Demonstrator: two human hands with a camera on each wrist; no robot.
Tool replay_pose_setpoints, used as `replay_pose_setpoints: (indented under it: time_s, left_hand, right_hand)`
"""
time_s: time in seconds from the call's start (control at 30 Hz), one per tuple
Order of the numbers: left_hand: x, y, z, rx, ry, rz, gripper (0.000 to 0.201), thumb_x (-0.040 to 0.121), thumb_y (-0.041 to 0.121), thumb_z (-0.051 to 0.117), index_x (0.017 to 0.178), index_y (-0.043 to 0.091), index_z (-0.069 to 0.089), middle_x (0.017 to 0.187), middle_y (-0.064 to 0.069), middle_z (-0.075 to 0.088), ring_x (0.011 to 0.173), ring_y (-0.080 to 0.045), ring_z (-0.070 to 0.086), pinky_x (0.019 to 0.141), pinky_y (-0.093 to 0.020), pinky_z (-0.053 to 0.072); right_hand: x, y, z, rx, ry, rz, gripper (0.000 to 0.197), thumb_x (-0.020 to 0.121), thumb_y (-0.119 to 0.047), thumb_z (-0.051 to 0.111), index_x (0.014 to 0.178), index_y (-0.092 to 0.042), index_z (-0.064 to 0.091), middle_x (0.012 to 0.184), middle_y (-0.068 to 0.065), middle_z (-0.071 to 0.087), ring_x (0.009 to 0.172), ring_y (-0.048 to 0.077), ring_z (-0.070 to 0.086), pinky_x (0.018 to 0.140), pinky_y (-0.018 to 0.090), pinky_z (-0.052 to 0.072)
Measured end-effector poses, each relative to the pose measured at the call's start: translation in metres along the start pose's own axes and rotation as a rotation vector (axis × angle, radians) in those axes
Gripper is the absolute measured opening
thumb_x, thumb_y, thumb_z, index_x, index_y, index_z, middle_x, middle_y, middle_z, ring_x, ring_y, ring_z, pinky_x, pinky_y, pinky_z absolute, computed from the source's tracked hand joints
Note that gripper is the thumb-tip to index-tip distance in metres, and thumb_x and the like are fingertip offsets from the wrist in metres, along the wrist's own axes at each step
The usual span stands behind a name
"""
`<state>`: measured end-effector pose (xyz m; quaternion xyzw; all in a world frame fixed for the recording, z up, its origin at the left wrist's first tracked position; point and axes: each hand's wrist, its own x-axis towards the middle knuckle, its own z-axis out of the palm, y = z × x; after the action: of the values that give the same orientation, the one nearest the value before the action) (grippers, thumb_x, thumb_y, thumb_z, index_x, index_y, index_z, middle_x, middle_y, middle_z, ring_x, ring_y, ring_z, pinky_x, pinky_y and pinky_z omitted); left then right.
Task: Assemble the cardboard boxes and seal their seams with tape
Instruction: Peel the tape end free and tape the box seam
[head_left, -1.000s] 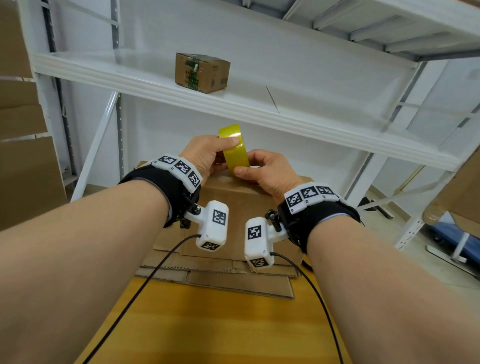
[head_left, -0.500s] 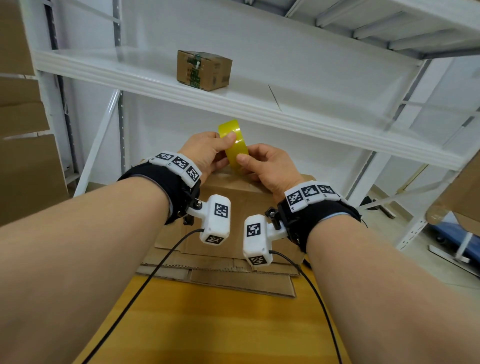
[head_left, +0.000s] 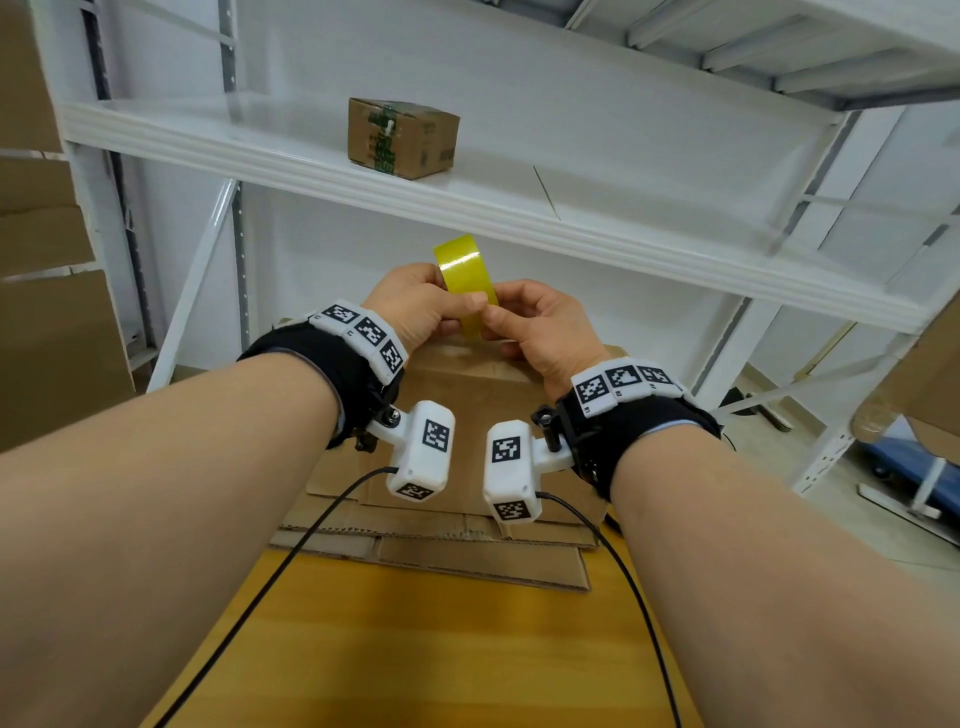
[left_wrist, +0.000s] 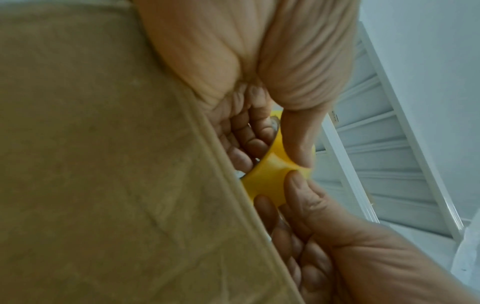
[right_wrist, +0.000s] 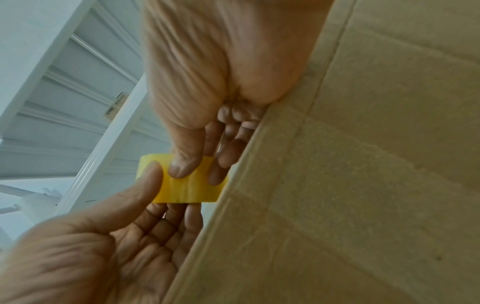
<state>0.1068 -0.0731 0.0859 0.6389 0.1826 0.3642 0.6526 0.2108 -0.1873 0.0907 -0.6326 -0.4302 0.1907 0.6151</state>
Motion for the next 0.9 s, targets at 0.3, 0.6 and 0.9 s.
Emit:
replay_pose_setpoints:
  time_s: [0.3, 0.6, 0.9]
  left_hand:
    - [-0.0005, 0.0029, 0.0016, -0.033, -0.001, -0.014, 0.014, 0.092, 0.029, 0.061, 0.091, 0.015, 0.062, 0.091, -0.005, 0.067, 0.083, -0.016, 0.064, 0.07, -0.023, 0.053]
    - [-0.0027, 0.0064, -0.0009, -0.152, 0.045, -0.022, 0.02, 0.094, 0.027, 0.059, 0.08, 0.015, 0.053, 0.075, -0.004, 0.061, 0.065, -0.013, 0.059, 0.053, -0.018, 0.05]
    - [-0.004, 0.0061, -0.0019, -0.12, -0.002, -0.035, 0.014, 0.086, 0.015, 0.069, 0.084, 0.012, 0.055, 0.083, -0.007, 0.065, 0.067, -0.013, 0.062, 0.05, -0.017, 0.048]
  right_hand:
    - [-0.0002, -0.0004, 0.0002, 0.028, 0.016, 0.022, 0.013, 0.087, -0.005, 0.072, 0.098, -0.012, 0.071, 0.085, 0.004, 0.07, 0.07, 0.013, 0.063, 0.066, 0.029, 0.053]
    - [0.0002, 0.001, 0.0015, 0.012, 0.004, 0.019, 0.02, 0.087, 0.0, 0.071, 0.095, -0.018, 0.07, 0.086, 0.002, 0.073, 0.07, 0.012, 0.066, 0.072, 0.033, 0.054]
    - [-0.0003, 0.0013, -0.0004, 0.019, 0.016, 0.024, 0.019, 0.086, 0.003, 0.071, 0.095, -0.013, 0.07, 0.085, 0.005, 0.072, 0.067, 0.01, 0.067, 0.066, 0.025, 0.055]
